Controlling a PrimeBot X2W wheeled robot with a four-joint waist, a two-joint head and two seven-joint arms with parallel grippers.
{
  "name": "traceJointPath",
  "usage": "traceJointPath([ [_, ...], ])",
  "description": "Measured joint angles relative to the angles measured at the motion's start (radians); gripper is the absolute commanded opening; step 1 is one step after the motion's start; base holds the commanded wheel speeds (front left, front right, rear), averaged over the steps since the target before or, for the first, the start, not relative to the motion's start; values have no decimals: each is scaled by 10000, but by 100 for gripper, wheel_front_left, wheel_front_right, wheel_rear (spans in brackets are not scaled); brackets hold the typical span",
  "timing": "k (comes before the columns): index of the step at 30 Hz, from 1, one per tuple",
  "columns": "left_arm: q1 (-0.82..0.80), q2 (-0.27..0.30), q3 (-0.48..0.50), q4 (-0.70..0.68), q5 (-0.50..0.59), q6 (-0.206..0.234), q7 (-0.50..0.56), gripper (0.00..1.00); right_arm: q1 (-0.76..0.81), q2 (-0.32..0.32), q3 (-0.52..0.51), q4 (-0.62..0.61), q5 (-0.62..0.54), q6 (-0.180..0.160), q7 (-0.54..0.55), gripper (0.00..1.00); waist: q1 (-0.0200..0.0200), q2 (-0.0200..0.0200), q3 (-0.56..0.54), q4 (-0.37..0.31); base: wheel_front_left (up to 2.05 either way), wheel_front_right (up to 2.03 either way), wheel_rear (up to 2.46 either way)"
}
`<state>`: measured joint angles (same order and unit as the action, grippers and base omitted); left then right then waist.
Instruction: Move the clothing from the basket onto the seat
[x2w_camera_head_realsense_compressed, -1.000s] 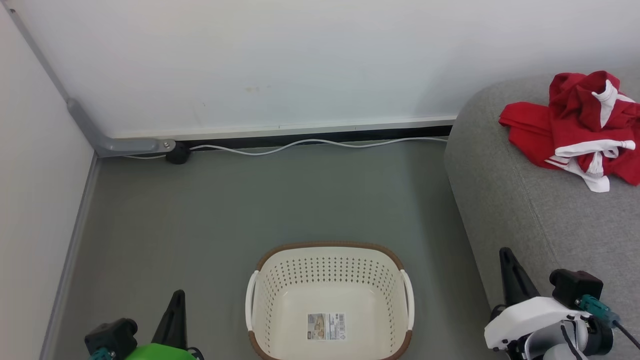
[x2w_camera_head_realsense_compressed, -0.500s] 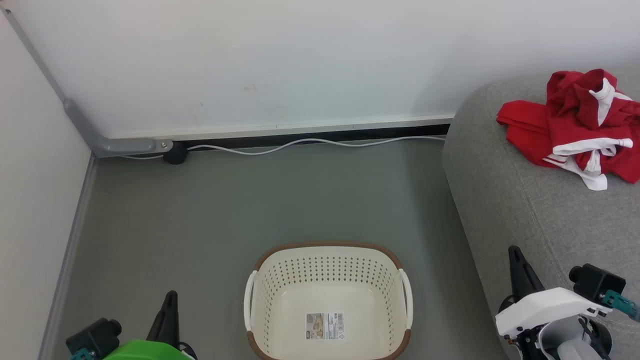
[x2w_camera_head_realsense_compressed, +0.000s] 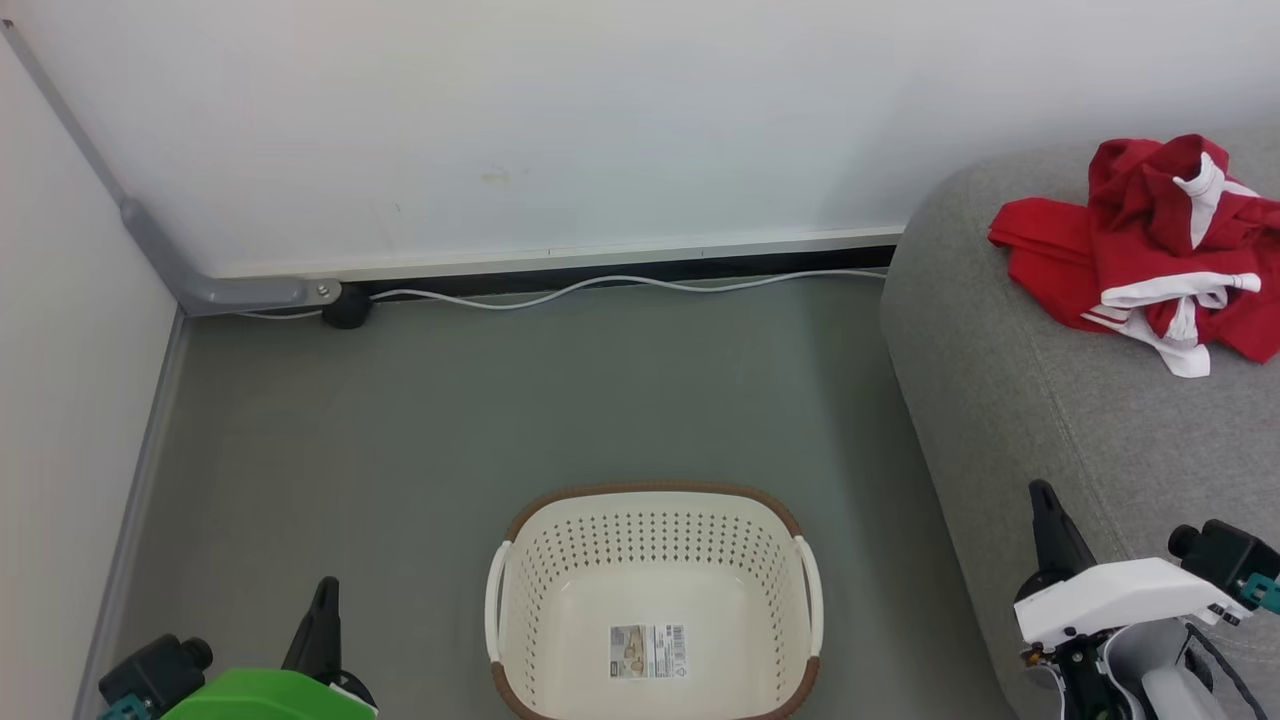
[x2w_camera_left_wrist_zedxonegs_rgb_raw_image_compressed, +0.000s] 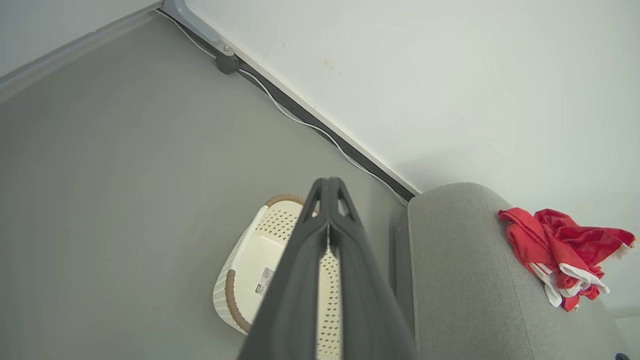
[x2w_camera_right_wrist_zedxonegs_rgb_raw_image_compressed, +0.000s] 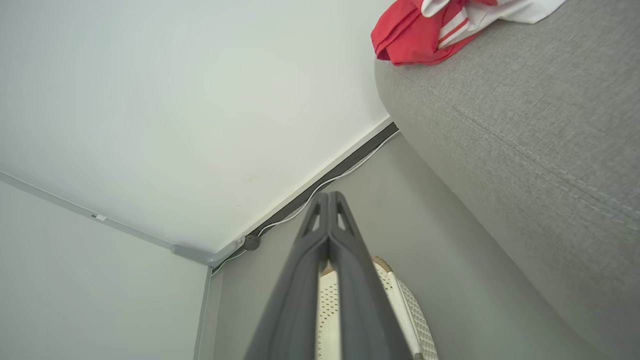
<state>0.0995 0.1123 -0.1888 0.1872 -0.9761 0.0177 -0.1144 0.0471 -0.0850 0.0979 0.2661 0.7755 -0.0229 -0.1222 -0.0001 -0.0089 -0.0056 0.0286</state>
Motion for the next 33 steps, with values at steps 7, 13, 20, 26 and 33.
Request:
traceJointPath([
  [7, -236, -56, 291, 92, -771, -180, 276, 0, -98, 61, -272, 4, 1034, 148, 280, 0, 0, 0, 11, -36, 0, 0, 0],
  [13, -331, -92, 510, 176, -1375, -270, 437, 0, -217, 88, -477, 10, 1799, 324, 499, 0, 0, 0, 19, -63, 0, 0, 0],
  [20, -495, -144, 759, 265, -2057, -393, 625, 0, -291, 144, -711, 27, 2723, 454, 721, 0, 0, 0, 28, -95, 0, 0, 0],
  [26, -605, -213, 970, 332, -2658, -537, 849, 0, -428, 180, -920, 44, 3473, 581, 949, 0, 0, 1, 35, -121, 0, 0, 0],
  [33, -782, -268, 1227, 424, -3340, -708, 1057, 0, -493, 213, -1162, 67, 4381, 756, 1162, 0, 1, 0, 44, -153, 0, 0, 0],
])
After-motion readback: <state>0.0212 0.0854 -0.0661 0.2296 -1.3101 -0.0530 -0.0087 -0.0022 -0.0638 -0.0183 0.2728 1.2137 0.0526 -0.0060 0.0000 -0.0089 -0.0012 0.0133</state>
